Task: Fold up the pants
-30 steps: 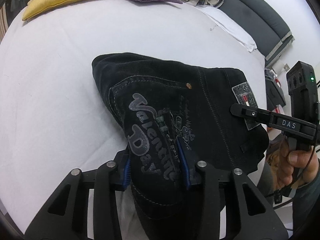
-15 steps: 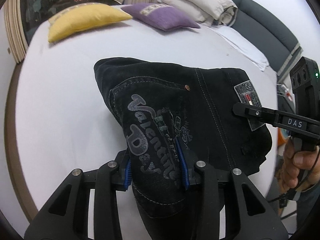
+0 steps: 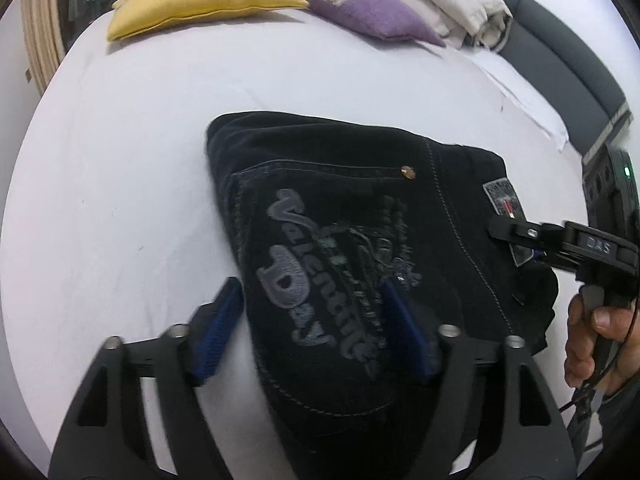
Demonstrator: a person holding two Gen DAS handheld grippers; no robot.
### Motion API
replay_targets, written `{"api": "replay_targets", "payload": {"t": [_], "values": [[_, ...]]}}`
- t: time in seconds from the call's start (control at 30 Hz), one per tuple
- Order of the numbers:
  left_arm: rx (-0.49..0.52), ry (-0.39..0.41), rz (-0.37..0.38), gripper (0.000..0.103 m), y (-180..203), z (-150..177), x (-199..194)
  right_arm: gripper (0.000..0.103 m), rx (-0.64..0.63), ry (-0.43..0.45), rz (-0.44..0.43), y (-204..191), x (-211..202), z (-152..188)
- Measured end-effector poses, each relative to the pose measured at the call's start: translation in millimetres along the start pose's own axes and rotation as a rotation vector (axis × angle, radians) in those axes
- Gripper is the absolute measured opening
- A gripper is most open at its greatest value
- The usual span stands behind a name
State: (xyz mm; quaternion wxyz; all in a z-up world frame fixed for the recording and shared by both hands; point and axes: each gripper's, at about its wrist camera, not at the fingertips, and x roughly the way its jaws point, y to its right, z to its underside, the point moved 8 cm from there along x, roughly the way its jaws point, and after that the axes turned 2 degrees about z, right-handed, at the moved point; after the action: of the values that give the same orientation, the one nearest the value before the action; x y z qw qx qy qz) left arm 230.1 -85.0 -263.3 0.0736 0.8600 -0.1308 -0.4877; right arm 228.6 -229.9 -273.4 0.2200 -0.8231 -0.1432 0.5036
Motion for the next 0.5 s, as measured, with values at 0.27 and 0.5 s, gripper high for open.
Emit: {"api": "replay_targets", "payload": {"t": [0.27,0.5], "values": [[0.031,0.209,-0.108,0.077,-3,14,-85,0.074,-0.037,0.211,0.099,3,-91,14],[0.185,0.65,-0.328,0.099,57,11,-254,0.102,-0.194,0.582,0.166,-48,-207,14]]}}
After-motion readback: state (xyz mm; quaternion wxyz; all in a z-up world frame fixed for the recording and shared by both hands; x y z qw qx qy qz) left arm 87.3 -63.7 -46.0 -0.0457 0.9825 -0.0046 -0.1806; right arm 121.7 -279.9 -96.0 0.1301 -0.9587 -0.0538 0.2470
